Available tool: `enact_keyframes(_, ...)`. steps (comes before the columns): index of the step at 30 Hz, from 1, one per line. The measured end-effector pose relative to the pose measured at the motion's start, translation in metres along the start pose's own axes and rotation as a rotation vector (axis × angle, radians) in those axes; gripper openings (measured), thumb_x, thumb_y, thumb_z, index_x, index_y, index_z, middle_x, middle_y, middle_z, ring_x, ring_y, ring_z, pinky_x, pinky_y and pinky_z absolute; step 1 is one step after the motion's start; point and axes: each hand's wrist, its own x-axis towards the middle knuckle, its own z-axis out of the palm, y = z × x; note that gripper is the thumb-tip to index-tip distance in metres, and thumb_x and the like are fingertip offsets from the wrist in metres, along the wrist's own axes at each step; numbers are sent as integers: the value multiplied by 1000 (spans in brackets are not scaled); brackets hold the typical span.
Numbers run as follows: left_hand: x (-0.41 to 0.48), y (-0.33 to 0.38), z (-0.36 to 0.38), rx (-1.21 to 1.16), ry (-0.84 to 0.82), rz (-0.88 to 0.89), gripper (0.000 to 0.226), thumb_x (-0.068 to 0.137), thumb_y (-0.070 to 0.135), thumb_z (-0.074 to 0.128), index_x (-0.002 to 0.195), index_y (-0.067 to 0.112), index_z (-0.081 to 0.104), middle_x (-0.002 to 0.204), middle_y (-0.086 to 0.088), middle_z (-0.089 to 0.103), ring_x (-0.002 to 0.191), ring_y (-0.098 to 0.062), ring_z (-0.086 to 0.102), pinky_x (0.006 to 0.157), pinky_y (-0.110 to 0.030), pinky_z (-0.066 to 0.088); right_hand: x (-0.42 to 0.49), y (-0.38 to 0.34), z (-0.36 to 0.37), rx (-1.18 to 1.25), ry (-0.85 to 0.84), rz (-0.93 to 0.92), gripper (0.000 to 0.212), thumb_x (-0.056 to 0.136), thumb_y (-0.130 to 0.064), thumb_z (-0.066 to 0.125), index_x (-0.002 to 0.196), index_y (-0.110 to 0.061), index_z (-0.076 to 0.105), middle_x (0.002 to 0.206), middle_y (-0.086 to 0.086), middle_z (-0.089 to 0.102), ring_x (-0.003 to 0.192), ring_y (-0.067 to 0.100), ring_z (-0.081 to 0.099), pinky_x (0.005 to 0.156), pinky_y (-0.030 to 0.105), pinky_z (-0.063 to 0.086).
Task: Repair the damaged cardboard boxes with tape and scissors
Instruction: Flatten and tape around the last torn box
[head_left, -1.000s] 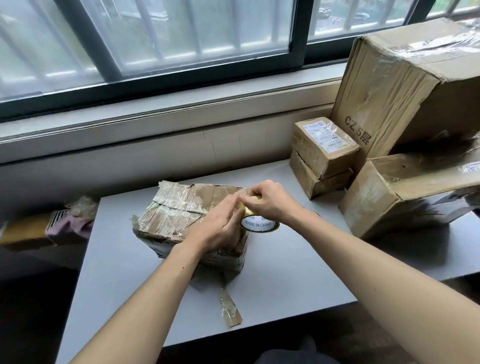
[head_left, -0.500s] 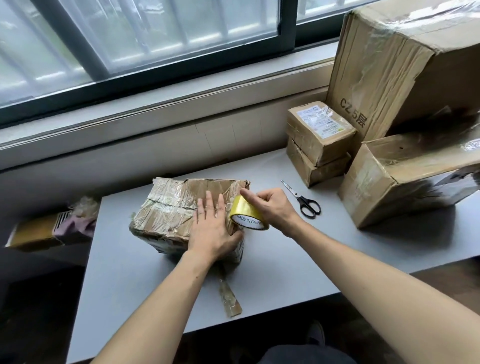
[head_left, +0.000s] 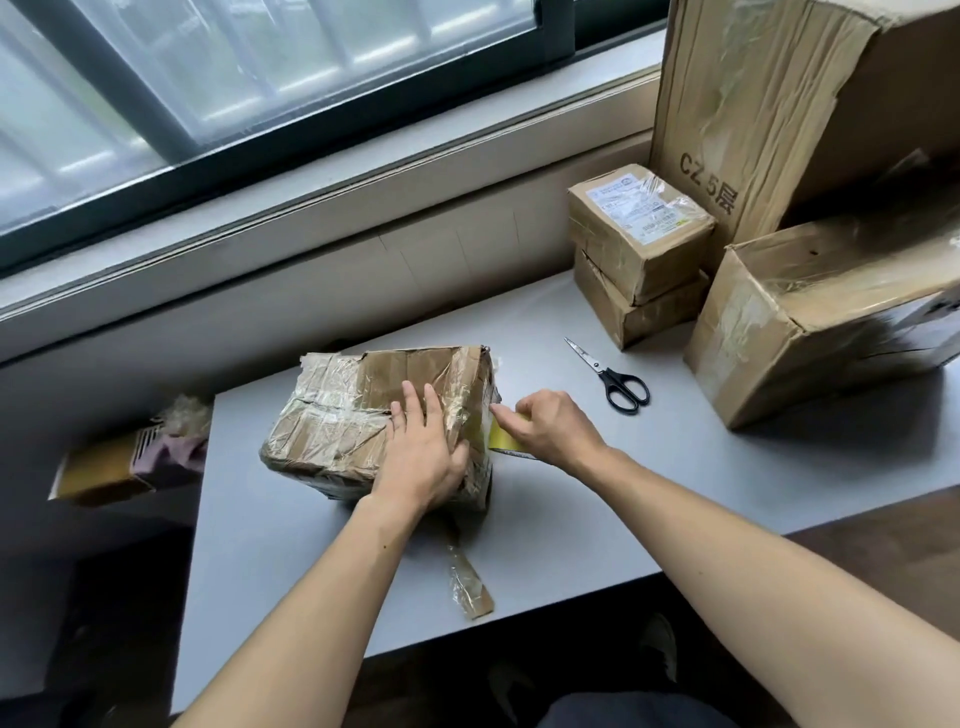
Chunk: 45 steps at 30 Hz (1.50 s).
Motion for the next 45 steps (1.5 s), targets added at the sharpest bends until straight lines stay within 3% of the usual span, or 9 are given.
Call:
enact_keyframes(5,0,-2,-11,43,-91,-12,108,89,65,50,155,2,-7,161,-22,-18,150,-40,-5,123,-44,2,8,-6,3,35,-26,41,62,94,-50,60,47,-16,38,46,1,35,50,21,36,52,33,28)
enact_keyframes(8,-1,14,-13,23,-43,-105,115,82,83,27,155,-1,2,162,-24,-7,151,-37,1,122,-45,2,9,-3,2,46,-49,57,58,94,-50,59,50,-16,43,48,1,40,53,22,41,50,33,29)
enact_keyframes(12,3,42,3,92,165,-233,96,96,67,27,151,-10,13,159,-30,13,149,-38,16,122,-46,11,5,1,8,112,-45,67,59,100,-49,50,52,-15,41,52,4,43,62,29,46,57,34,32)
enact_keyframes(19,3,38,-11,78,248,-283,59,104,39,37,138,-10,40,142,-29,45,130,-39,48,105,-43,38,-5,-10,0,289,-16,2,59,101,-44,51,52,-17,33,51,-2,34,54,18,34,52,34,27)
enact_keyframes(28,2,10,-111,-381,410,-345,50,101,37,47,102,-9,68,109,-26,66,108,-43,58,88,-39,44,5,-102,-66,691,127,-229,54,93,-37,70,53,-20,37,52,-12,26,51,6,25,49,24,21)
enact_keyframes(33,-3,-10,-134,-754,422,-418,46,94,43,56,75,2,65,77,-14,61,79,-32,56,66,-31,36,11,-146,-92,700,49,-387,47,95,-36,67,70,3,56,64,3,37,60,14,34,52,24,26)
enact_keyframes(37,-10,-32,-113,-959,360,-474,47,91,43,58,64,4,60,66,-8,59,62,-25,48,60,-32,38,16,-158,-72,604,-43,-360,43,95,-40,66,74,-4,58,63,0,38,58,10,36,51,21,29)
enact_keyframes(41,-21,-56,-91,-792,374,-398,34,99,27,42,77,7,60,91,-16,67,79,-31,51,68,-37,40,22,-165,-30,513,-56,-261,63,80,-69,67,66,-9,50,65,1,39,63,16,38,63,33,31)
enact_keyframes(45,-28,-65,-96,-649,370,-198,33,95,11,48,126,21,55,110,-3,66,91,-24,53,75,-28,35,26,-188,-7,567,-148,-179,59,79,-68,68,71,-12,53,67,10,46,62,19,41,58,30,32)
